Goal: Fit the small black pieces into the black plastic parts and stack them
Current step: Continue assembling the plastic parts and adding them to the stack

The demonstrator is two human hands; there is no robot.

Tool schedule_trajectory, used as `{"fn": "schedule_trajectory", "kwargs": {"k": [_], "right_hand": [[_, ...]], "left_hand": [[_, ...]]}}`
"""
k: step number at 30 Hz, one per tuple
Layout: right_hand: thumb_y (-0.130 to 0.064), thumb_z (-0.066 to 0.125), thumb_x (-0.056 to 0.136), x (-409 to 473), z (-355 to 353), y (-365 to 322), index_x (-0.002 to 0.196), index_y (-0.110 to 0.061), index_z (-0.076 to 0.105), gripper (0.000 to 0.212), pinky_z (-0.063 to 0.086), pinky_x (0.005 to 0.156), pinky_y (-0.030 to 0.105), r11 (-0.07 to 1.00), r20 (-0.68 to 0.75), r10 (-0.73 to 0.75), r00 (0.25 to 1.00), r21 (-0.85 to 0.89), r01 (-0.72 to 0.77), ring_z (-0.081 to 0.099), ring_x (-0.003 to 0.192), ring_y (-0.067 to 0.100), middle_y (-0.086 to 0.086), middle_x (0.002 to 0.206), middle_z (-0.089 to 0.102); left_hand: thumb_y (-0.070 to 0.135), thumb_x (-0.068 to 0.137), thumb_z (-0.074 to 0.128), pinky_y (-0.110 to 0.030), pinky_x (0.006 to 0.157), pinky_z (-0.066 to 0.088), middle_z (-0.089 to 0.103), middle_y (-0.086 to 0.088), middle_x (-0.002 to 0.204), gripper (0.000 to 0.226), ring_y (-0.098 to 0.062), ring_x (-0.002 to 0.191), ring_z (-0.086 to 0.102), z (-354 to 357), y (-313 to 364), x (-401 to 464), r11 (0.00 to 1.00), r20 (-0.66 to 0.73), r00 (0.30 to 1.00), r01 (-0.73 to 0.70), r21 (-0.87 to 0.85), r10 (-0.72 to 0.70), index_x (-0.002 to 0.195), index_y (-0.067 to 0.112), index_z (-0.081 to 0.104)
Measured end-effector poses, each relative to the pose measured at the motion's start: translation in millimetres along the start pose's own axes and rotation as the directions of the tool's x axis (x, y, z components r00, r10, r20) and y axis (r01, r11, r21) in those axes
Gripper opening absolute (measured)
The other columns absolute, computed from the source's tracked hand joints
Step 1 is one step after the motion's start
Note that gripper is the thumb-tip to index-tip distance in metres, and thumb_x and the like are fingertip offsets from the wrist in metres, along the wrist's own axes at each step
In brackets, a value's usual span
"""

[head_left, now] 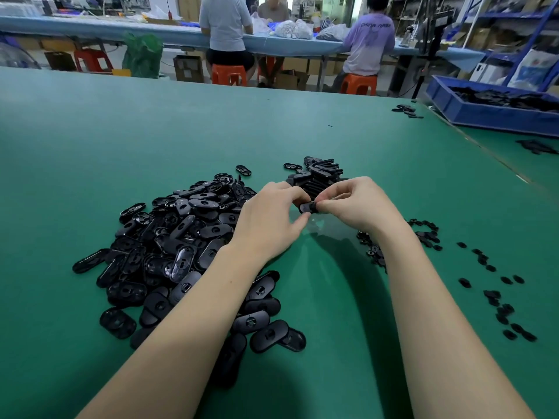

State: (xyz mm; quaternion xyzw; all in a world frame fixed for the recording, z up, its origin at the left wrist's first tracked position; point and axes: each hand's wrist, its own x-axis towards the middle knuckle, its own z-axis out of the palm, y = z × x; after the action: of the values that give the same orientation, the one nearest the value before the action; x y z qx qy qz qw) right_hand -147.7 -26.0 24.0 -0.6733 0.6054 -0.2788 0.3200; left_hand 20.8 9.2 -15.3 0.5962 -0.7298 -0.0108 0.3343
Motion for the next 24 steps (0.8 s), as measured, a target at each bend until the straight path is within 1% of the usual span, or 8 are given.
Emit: {"fn": "schedule_trajectory", "kwargs": {"k": [5, 8, 11, 16, 18, 21, 23, 24], "right_hand": [[-0.045, 0.087, 0.071, -2, 0, -5, 0.077, -0.030, 0.078, 0.018, 0.040, 0.055, 0.022, 0.999, -0.017, 0.023, 1.000, -0.032, -0.023, 0.059, 0.075, 0.005, -0.008, 0.084, 0.075], [-0.043, 0.087, 0.072, -2, 3, -7, 0.077, -0.031, 0.078, 0.016, 0.041, 0.055, 0.022, 0.998, -0.038, 0.040, 0.998, -0.052, -0.042, 0.062, 0.078, 0.004, -0.009, 0.084, 0.074], [-0.039, 0.085, 0.074, -2, 4, -7, 0.077, -0.031, 0.077, 0.012, 0.038, 0.052, 0.022, 0.998, -0.041, 0.041, 0.998, -0.049, -0.043, 0.060, 0.073, 0.004, -0.013, 0.079, 0.071], [-0.042, 0.090, 0.069, -1, 2, -4, 0.084, -0.032, 0.074, 0.024, 0.037, 0.053, 0.021, 0.997, -0.057, 0.073, 0.996, 0.001, -0.073, 0.053, 0.071, -0.008, -0.022, 0.081, 0.061], [-0.041, 0.088, 0.071, 0, 3, -2, 0.082, -0.033, 0.074, 0.020, 0.038, 0.055, 0.021, 0.997, -0.069, 0.071, 0.995, -0.022, -0.072, 0.052, 0.072, -0.008, -0.023, 0.082, 0.059], [-0.038, 0.086, 0.076, 1, 5, 3, 0.080, -0.032, 0.073, 0.014, 0.038, 0.051, 0.021, 0.997, -0.052, 0.064, 0.997, -0.038, -0.066, 0.053, 0.064, 0.000, -0.015, 0.080, 0.060], [-0.039, 0.087, 0.075, 0, 4, 7, 0.083, -0.030, 0.074, 0.018, 0.033, 0.044, 0.018, 0.997, -0.020, 0.068, 0.997, 0.038, -0.067, 0.047, 0.053, 0.006, -0.012, 0.072, 0.056], [-0.039, 0.088, 0.075, 0, 3, 9, 0.086, -0.029, 0.075, 0.020, 0.032, 0.045, 0.018, 0.994, -0.008, 0.075, 0.997, 0.084, -0.074, 0.045, 0.051, 0.007, -0.011, 0.069, 0.055]], "left_hand": [[0.038, 0.090, 0.067, -0.027, 0.073, 0.034, 0.049, 0.021, 0.091, 0.017, -0.007, 0.102, 0.052, -1, 1, 0, 1.000, 0.002, 1.000, -0.001, 0.012, 0.001, 0.107, 0.038, 0.068], [0.038, 0.091, 0.066, -0.028, 0.075, 0.039, 0.054, 0.018, 0.096, 0.019, -0.008, 0.104, 0.052, -1, 1, 0, 0.999, 0.008, 1.000, -0.017, 0.030, 0.017, 0.109, 0.036, 0.069], [0.036, 0.093, 0.065, -0.034, 0.084, 0.047, 0.062, 0.012, 0.104, 0.021, -0.011, 0.108, 0.052, -2, 2, 0, 0.999, 0.026, 0.999, -0.038, 0.014, 0.037, 0.113, 0.032, 0.070], [0.034, 0.094, 0.065, -0.036, 0.088, 0.048, 0.064, 0.009, 0.109, 0.024, -0.013, 0.112, 0.052, -3, 3, 0, 0.997, 0.026, 0.997, -0.074, 0.035, 0.073, 0.117, 0.029, 0.069], [0.034, 0.094, 0.065, -0.033, 0.088, 0.047, 0.064, 0.010, 0.110, 0.024, -0.012, 0.112, 0.052, -2, 3, 0, 0.996, 0.030, 0.996, -0.079, 0.031, 0.078, 0.118, 0.029, 0.069], [0.033, 0.095, 0.064, -0.035, 0.089, 0.047, 0.065, 0.010, 0.109, 0.024, -0.013, 0.111, 0.052, -3, 2, 1, 0.997, 0.056, 0.995, -0.081, 0.021, 0.080, 0.118, 0.029, 0.068], [0.032, 0.095, 0.065, -0.039, 0.090, 0.048, 0.065, 0.008, 0.107, 0.024, -0.014, 0.109, 0.053, -2, 1, 2, 0.997, 0.059, 0.995, -0.079, 0.000, 0.078, 0.118, 0.028, 0.069], [0.032, 0.095, 0.065, -0.040, 0.090, 0.048, 0.065, 0.008, 0.106, 0.024, -0.014, 0.108, 0.053, -2, 1, 2, 0.997, 0.057, 0.995, -0.077, -0.017, 0.077, 0.117, 0.028, 0.069]]}}
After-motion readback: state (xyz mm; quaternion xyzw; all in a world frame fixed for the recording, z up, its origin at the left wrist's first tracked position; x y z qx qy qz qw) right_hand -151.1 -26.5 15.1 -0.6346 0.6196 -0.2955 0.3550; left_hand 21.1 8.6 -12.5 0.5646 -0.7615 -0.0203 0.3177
